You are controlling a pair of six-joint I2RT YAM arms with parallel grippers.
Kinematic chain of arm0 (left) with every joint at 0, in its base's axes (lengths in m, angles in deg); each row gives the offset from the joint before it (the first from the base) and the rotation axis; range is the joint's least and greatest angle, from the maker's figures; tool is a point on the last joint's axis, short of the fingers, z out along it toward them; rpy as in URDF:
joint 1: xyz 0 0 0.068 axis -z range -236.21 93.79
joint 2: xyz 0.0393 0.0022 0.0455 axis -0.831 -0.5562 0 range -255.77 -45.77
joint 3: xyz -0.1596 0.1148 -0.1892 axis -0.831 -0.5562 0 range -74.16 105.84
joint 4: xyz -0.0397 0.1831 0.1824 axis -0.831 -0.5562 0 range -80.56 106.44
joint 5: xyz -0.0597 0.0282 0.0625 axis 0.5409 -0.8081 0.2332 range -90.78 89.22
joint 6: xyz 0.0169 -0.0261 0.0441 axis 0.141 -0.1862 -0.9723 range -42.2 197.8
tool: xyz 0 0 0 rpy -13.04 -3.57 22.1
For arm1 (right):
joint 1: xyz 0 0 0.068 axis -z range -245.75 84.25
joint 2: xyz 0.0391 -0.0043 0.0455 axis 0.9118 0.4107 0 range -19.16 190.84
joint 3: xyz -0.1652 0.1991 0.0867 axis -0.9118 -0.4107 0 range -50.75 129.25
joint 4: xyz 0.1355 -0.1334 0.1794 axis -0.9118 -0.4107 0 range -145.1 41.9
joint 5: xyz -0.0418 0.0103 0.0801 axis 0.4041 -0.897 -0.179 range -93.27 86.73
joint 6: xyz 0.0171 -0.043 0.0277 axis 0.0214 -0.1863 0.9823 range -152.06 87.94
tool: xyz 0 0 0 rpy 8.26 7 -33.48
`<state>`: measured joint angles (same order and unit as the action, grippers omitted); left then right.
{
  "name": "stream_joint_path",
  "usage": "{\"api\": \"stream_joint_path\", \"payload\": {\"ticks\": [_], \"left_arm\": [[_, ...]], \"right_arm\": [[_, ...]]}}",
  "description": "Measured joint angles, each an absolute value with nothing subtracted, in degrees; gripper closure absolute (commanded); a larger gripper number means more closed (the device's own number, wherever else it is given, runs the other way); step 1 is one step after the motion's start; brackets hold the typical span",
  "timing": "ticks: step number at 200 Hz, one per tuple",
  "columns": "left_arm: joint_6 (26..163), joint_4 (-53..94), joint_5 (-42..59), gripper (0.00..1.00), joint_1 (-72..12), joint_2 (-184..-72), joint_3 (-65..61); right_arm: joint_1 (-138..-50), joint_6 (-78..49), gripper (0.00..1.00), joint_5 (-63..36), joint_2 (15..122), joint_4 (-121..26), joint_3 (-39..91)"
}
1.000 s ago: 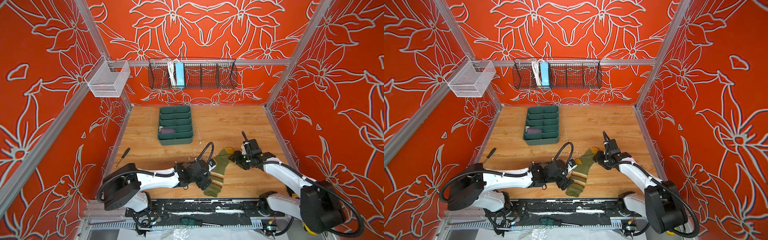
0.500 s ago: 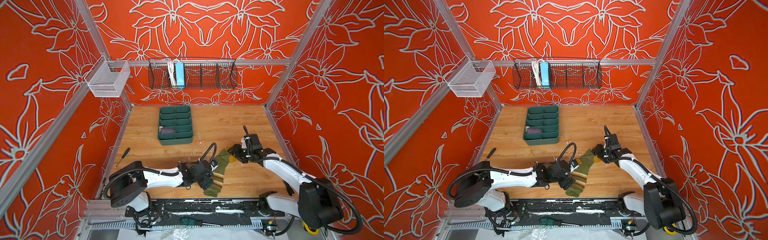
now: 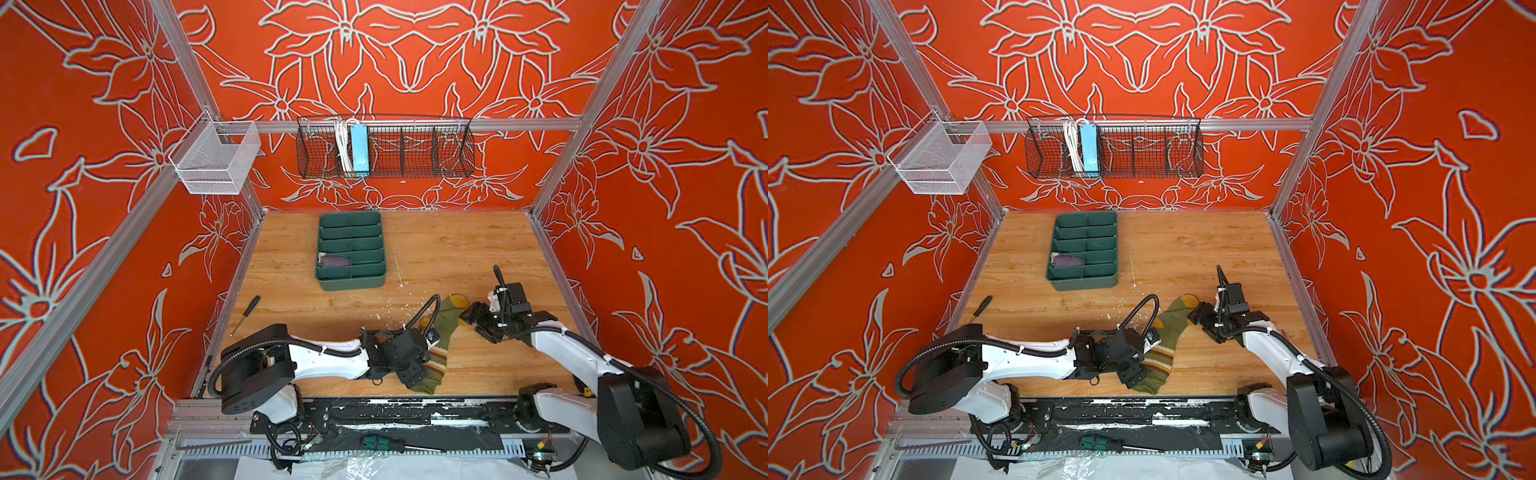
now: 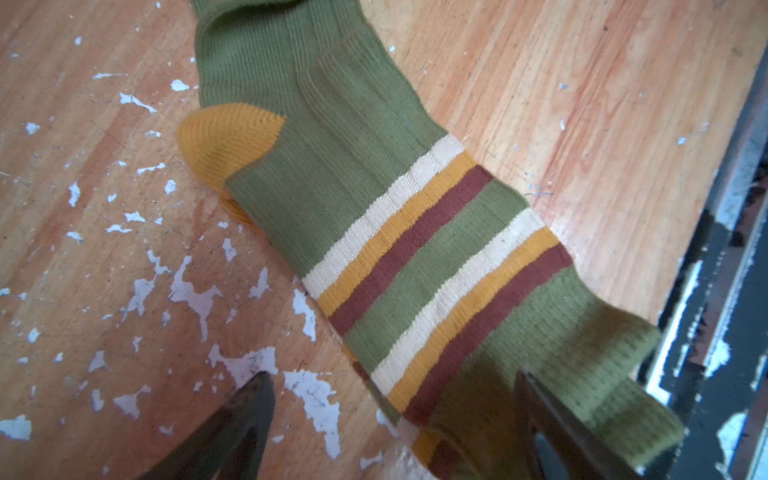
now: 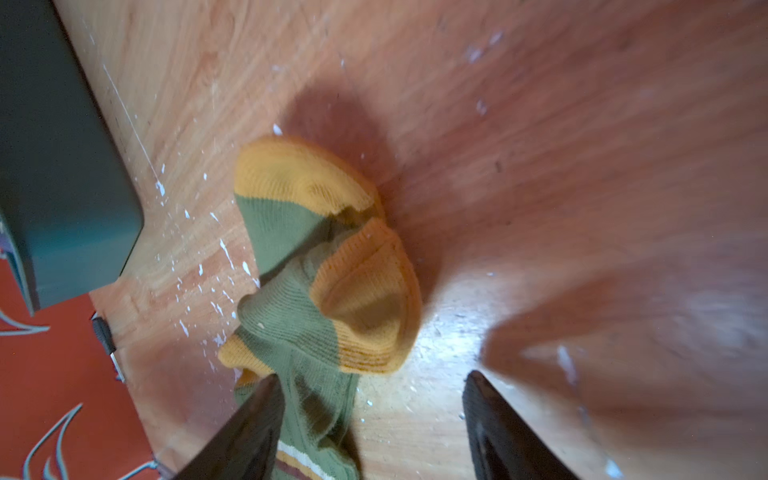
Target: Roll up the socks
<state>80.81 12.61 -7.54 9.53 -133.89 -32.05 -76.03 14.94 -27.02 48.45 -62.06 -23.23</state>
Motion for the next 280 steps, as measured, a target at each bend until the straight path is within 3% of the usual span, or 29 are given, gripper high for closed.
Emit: {"api": "stream_joint_path", "payload": {"ticks": [81,134,227,252,280], "left_arm": [[82.2,12.5,-8.7,0.10,10.2,-134.5,-32.0],[82.1,11.4,-10.1,0.10,10.4,-134.4,-32.0],[81.7,8.4,-14.7,0.08,11.1,-127.9,-31.8],[81.6,8.3,-16.0,0.08,11.1,-126.8,-31.8],[80.8,8.3,-17.4,0.08,11.1,-126.7,-31.5]], "right_arm": [[-76.0,16.6,0.30,-34.1,50.7,-48.8,-25.2],[-75.9,16.2,0.30,-33.5,47.3,-48.3,-20.8],[-75.0,7.6,0.26,-32.5,59.0,-54.3,-9.0],[-74.9,5.4,0.24,-30.0,54.8,-60.3,-7.1],[-74.8,5.2,0.21,-25.9,41.9,-69.0,-7.9]]}}
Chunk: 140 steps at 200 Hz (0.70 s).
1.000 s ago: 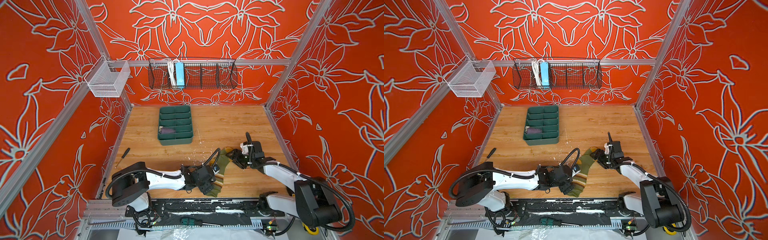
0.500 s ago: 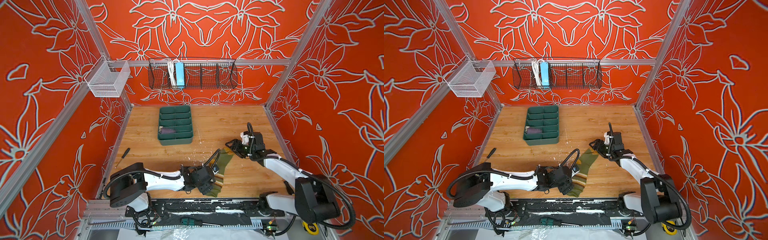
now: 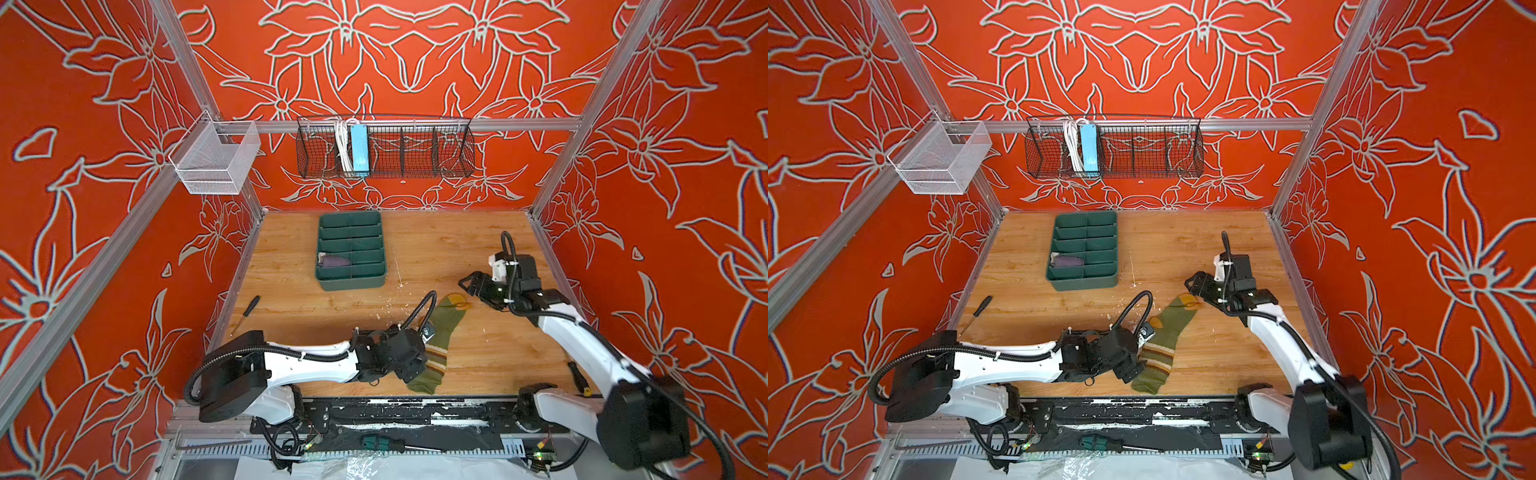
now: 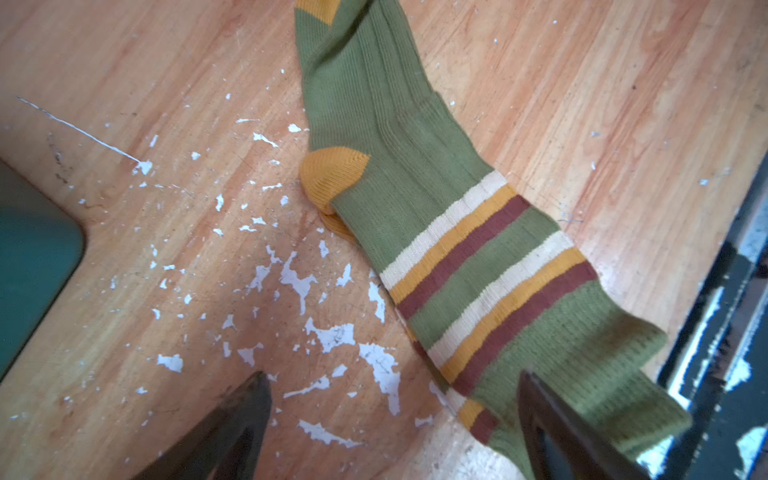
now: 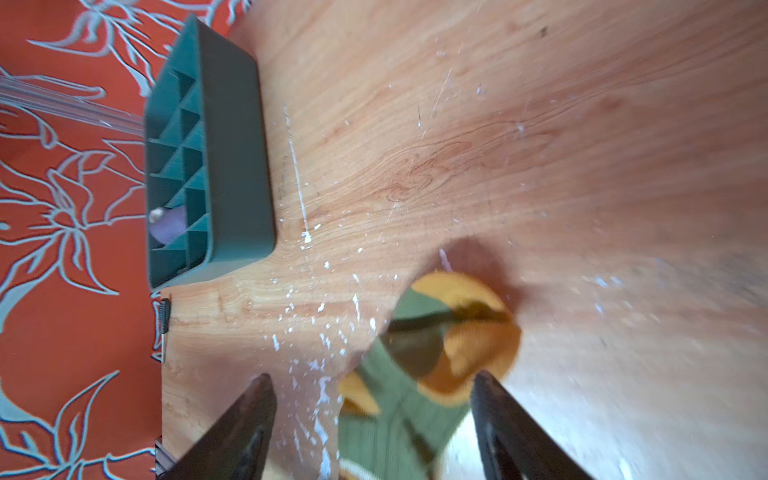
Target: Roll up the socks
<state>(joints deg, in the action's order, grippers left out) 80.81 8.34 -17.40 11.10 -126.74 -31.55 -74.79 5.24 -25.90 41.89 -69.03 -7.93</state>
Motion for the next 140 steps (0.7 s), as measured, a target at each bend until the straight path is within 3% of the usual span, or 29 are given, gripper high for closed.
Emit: {"api": "stream_joint_path", "payload": {"ticks": [29,51,86,140], "left_arm": [[79.5,8.9,-18.5,0.08,11.1,-127.0,-29.9],[78.9,10.2,-19.0,0.07,11.1,-127.4,-28.6],[78.1,11.4,-19.2,0.06,11.1,-127.4,-28.2],[77.6,10.5,-20.4,0.06,11.1,-127.4,-27.3]], "right_arm": [[-74.8,6.4,0.19,-25.5,31.0,-71.5,-14.5],[-74.8,8.6,0.20,-28.0,30.1,-69.9,-22.2],[-74.8,13.0,0.20,-32.0,36.3,-62.5,-29.8],[-75.2,14.6,0.21,-35.2,53.5,-49.5,-20.6]]}}
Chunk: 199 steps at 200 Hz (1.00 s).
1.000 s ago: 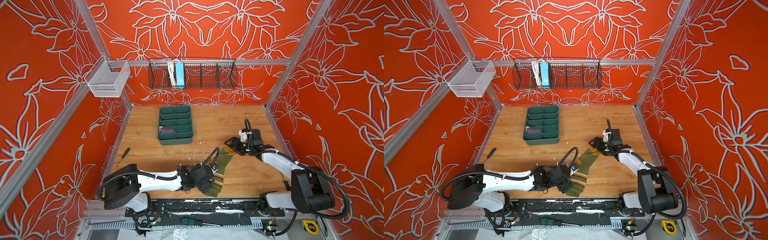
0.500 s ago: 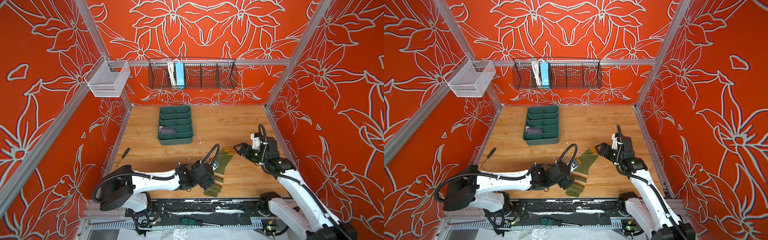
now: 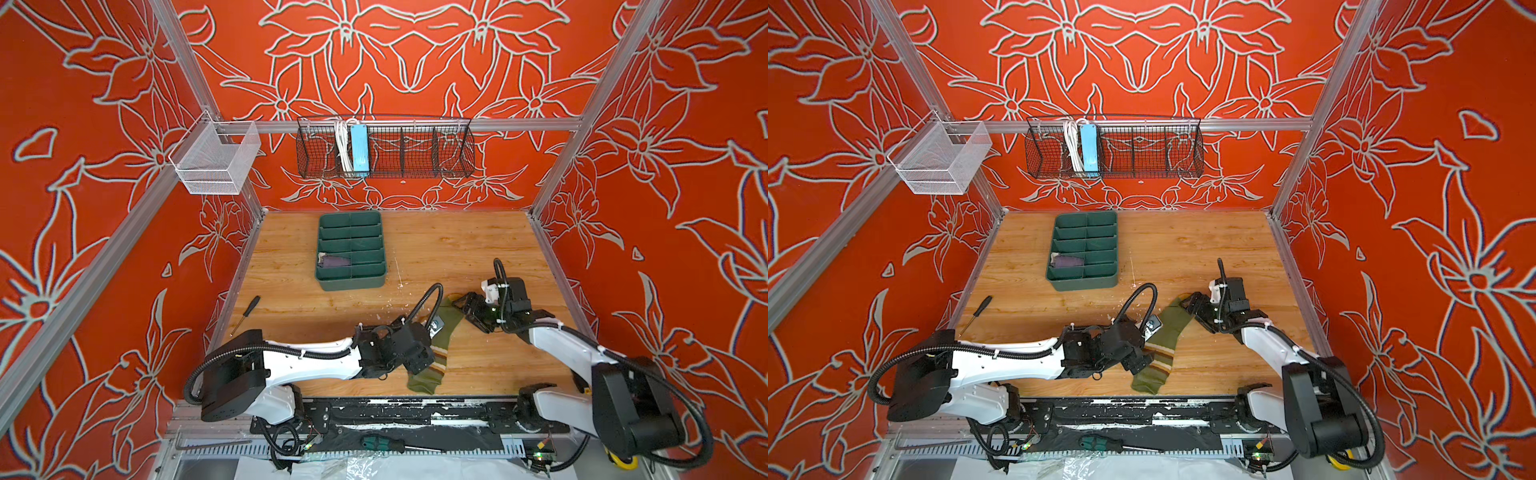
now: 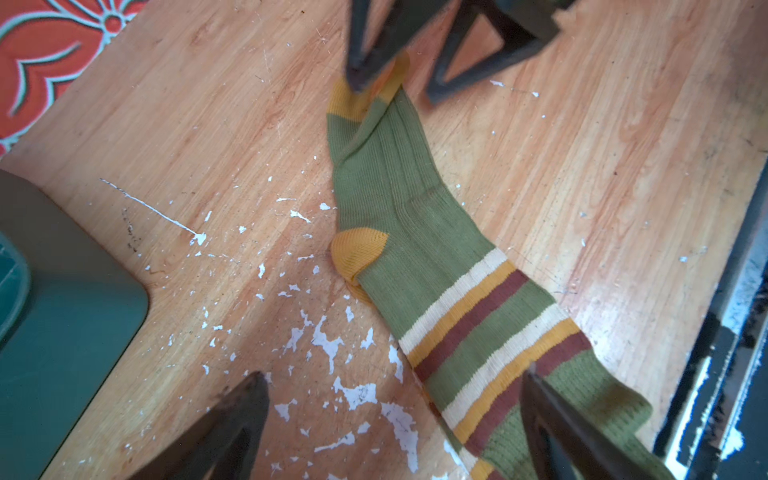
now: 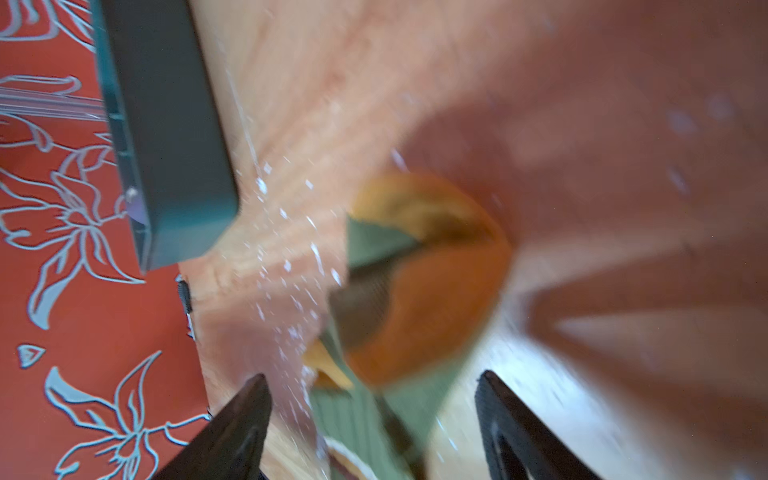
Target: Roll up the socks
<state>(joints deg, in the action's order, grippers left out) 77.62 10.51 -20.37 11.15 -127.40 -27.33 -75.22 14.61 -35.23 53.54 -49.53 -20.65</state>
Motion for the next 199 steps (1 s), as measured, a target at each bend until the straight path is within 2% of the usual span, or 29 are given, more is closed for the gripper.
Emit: {"api": "stream_joint_path", "payload": {"ticks": [138,199], "left_arm": [[76.7,9.2,-22.8,0.03,11.1,-127.7,-25.1],[74.7,9.1,-21.3,0.00,4.3,-127.9,-22.8]], "right_arm": [[-75.5,13.0,0.25,-37.2,83.9,-40.2,0.9],[-79.4,11.9,0.25,-36.7,92.7,-40.6,13.7]]}}
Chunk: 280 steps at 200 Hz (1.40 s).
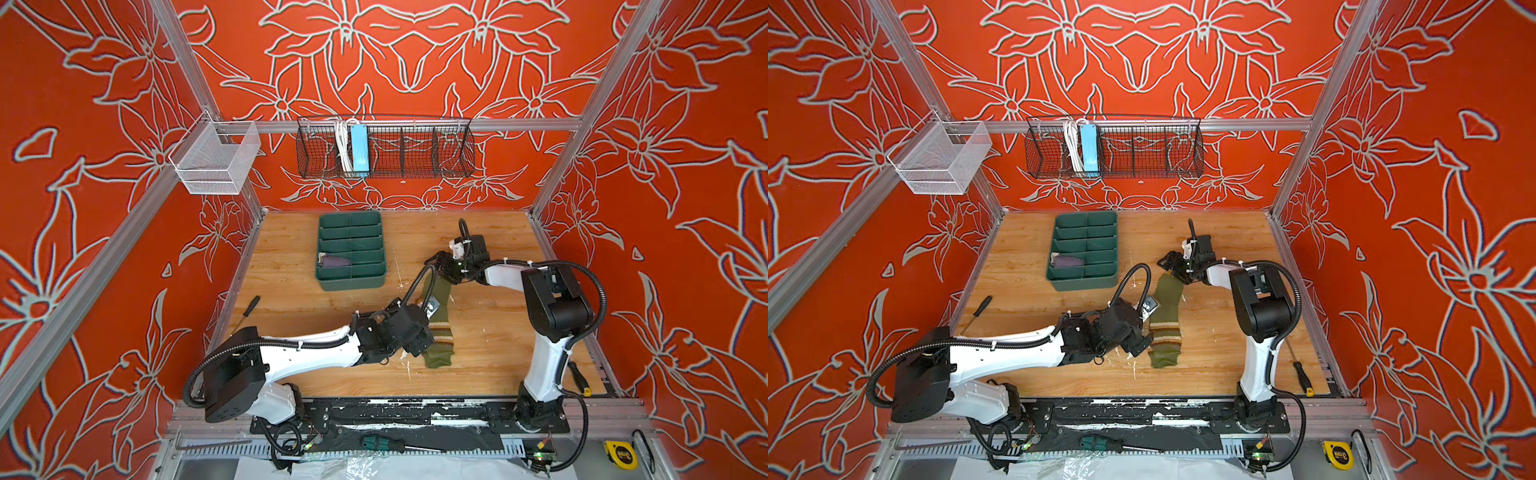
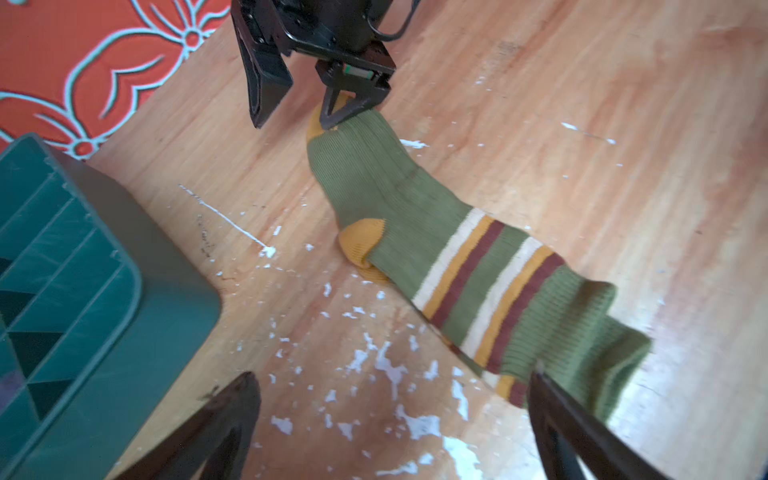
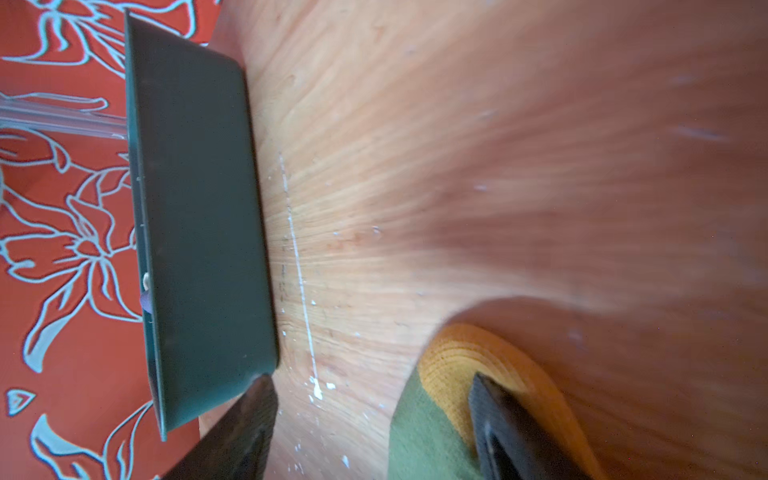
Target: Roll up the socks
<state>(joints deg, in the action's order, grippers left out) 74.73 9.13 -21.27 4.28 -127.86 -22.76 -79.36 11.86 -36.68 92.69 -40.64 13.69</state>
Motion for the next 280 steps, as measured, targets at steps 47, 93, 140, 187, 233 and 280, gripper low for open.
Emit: {"api": "stream_joint_path", "payload": {"ticks": [47,93,140,187,233,280], "left_arm": [[68.8,9.0,-17.5,0.00,2.2,-128.1,-19.2],[64.9,8.0,-13.2,0.02,-0.3,-123.6,-18.7],[63.9,9.4,-8.0,0.02,-4.6,-113.5,-21.6],[64.8,9.4,-5.9,0.02,-5.2,-110.1,-26.4],[67.6,10.2,-4.3,0.02,-5.3,-107.8,-31.1],[68.6,11.6,-2.4,0.00,-5.2,-108.5,-32.9]], "right_arm": [[-79.5,7.7,0.22,-34.8,86.3,-51.2,18.8],[-79.1,3.3,0.20,-28.0,66.3,-61.2,13.1],[-85.1,1.5,0.16,-24.1,62.0,-67.1,-0.4],[-90.0,1.5,0.16,-26.9,65.5,-65.6,-3.4],[-93.4,1.7,0.16,-28.0,66.5,-60.9,-9.1],[-93.5,2.2,0.17,-30.6,72.1,-54.4,-6.2]]}}
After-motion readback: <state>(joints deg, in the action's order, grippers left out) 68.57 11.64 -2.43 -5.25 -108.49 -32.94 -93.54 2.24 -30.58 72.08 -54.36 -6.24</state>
